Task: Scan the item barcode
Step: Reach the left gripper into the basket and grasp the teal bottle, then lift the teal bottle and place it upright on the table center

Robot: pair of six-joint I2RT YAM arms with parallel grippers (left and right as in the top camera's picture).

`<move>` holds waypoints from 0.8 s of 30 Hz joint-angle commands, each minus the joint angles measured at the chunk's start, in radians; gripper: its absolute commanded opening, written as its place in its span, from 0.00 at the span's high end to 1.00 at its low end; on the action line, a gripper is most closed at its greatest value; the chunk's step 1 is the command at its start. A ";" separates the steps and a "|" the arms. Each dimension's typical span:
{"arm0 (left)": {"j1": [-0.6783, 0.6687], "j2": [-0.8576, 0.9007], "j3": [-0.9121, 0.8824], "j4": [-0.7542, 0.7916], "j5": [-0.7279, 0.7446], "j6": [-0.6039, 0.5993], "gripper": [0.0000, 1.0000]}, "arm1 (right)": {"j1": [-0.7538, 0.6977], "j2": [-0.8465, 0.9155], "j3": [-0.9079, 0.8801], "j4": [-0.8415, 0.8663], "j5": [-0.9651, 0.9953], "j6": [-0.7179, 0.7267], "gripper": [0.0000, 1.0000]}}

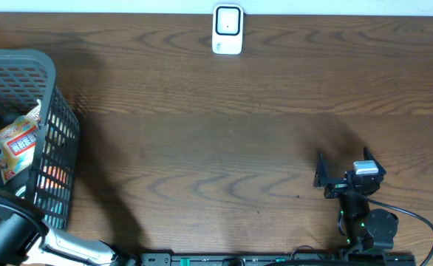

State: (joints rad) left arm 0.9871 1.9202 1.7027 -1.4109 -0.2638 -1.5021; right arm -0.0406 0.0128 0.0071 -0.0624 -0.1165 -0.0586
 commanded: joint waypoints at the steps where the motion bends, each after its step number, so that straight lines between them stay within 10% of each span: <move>1: -0.002 -0.132 0.032 -0.016 -0.018 0.032 0.71 | 0.008 -0.002 -0.002 -0.002 0.002 0.002 0.01; 15: -0.009 -0.480 0.032 0.221 0.375 0.190 0.71 | 0.008 -0.002 -0.002 -0.002 0.002 0.002 0.01; 24: -0.246 -0.596 0.031 0.482 0.566 0.300 0.70 | 0.008 -0.002 -0.002 -0.002 0.002 0.002 0.01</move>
State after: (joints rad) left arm 0.8566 1.3560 1.7042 -0.9913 0.1993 -1.2919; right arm -0.0406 0.0128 0.0071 -0.0624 -0.1162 -0.0589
